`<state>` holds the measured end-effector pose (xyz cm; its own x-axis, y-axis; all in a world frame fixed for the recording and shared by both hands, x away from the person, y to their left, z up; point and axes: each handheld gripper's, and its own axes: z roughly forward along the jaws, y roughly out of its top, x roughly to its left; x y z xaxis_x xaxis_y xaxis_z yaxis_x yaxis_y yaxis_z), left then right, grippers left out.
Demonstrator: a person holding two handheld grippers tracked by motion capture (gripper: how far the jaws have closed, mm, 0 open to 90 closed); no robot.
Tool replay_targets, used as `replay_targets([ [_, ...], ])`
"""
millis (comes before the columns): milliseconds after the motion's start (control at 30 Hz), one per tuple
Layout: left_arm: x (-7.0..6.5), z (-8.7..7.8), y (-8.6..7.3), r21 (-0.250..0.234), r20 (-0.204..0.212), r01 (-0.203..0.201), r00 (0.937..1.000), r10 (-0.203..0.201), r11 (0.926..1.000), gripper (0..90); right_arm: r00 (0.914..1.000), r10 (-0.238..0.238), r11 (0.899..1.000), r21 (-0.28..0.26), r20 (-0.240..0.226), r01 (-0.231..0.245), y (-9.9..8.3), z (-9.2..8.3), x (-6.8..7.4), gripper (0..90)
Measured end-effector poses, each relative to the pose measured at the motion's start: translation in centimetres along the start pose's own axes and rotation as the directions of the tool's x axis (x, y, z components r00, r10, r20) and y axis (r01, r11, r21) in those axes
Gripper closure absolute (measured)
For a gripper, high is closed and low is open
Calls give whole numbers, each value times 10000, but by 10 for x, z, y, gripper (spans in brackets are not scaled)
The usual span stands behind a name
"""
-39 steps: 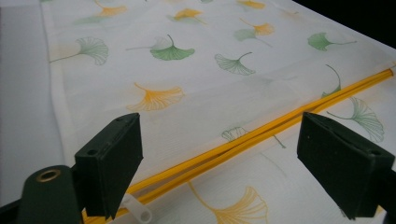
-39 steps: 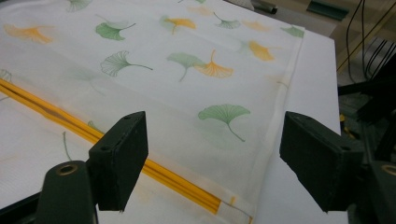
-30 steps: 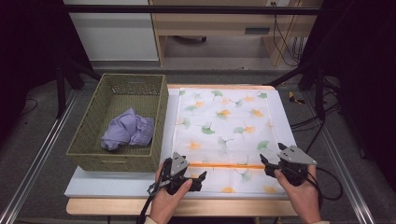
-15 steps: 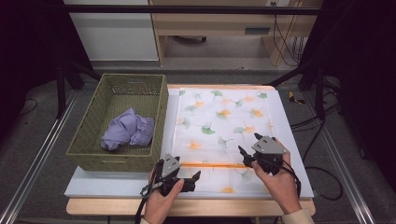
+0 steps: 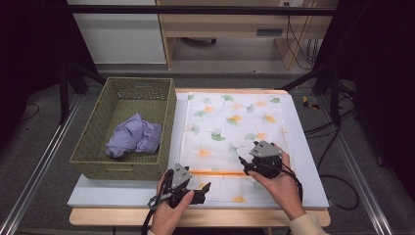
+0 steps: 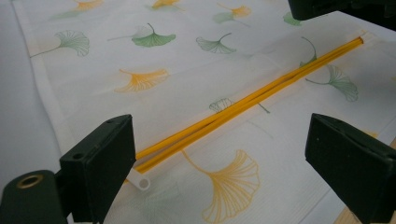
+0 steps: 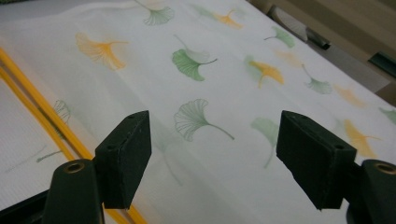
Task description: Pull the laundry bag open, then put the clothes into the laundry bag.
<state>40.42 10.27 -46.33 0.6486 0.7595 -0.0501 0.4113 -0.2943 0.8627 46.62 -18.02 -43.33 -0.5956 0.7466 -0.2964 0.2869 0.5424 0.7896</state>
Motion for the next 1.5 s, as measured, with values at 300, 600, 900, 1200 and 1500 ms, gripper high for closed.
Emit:
replay_targets([
  [300, 1, 0, -2, 129, -136, -102, 9999, 104, 9999, 80, 9904, 75, 9990, 445, -1382, -13, -15, 7, 11, 368],
  [600, 2, 0, -3, 161, -163, -91, 9998, 93, 9998, 82, 9811, 90, 9962, 869, -1934, 80, -28, 10, 6, 496],
  [900, 2, 0, -3, 184, -214, -65, 9997, 69, 9998, 84, 9717, -13, 9964, 822, -2363, 214, -28, 16, 9, 667],
  [1200, 2, 0, -3, 183, -186, -83, 9998, 86, 9998, 85, 9615, -95, 9941, 1010, -2747, 387, -28, 23, 16, 527],
  [1500, 0, -1, -3, 171, -138, -89, 9999, 91, 9998, 85, 9562, 253, 9903, 1379, -2917, 159, -30, 31, 15, 522],
])
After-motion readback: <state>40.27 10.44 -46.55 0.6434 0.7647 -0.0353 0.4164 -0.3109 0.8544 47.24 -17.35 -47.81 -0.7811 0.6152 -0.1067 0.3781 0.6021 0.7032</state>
